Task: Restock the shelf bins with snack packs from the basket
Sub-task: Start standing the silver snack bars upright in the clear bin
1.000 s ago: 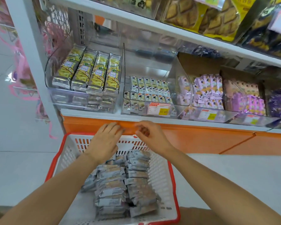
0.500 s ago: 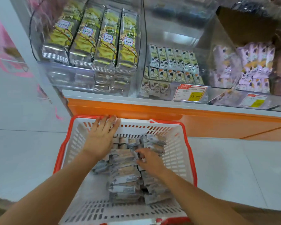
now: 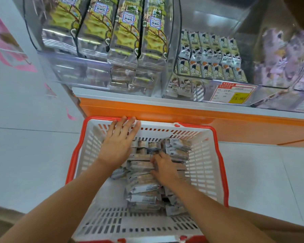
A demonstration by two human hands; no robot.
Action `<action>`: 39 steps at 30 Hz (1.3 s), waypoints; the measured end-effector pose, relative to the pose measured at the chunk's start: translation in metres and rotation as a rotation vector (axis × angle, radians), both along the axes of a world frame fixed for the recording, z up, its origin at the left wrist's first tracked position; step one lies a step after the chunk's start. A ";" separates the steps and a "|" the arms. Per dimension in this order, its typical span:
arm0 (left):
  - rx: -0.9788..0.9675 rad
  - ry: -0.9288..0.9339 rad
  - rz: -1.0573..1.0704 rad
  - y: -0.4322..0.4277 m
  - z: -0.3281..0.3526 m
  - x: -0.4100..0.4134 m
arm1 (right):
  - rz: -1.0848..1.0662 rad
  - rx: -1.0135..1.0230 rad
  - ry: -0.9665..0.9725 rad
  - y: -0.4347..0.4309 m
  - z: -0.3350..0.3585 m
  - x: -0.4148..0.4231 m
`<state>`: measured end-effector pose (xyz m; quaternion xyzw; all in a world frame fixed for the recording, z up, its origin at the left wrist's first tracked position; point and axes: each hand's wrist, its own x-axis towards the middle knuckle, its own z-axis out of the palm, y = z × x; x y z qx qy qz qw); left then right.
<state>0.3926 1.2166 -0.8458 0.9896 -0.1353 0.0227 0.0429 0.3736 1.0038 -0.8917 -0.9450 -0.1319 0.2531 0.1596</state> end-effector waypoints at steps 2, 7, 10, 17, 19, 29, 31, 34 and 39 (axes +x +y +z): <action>0.005 0.018 0.004 -0.001 0.002 0.000 | -0.035 0.069 0.027 -0.004 0.001 0.000; -0.062 0.050 0.030 -0.008 0.017 -0.004 | -0.194 0.333 0.013 -0.020 0.029 0.008; -0.176 0.124 -0.055 -0.019 0.025 -0.005 | -0.267 0.477 0.010 -0.029 0.059 0.016; -0.772 0.357 -0.065 -0.058 0.076 -0.009 | -0.425 0.837 -0.078 -0.037 0.138 0.024; -0.866 0.357 -0.050 -0.065 0.094 -0.010 | -0.414 0.914 -0.126 -0.038 0.157 0.024; -1.260 0.316 0.082 -0.082 0.155 -0.026 | -0.210 0.907 -0.187 -0.051 0.201 -0.010; -1.317 0.310 0.088 -0.084 0.162 -0.028 | -0.191 0.902 -0.235 -0.053 0.208 -0.015; -1.347 0.285 0.087 -0.086 0.173 -0.028 | -0.174 0.926 -0.286 -0.054 0.223 -0.014; -0.846 -0.247 0.046 -0.068 0.194 -0.023 | -0.177 0.945 -0.396 -0.053 0.262 -0.005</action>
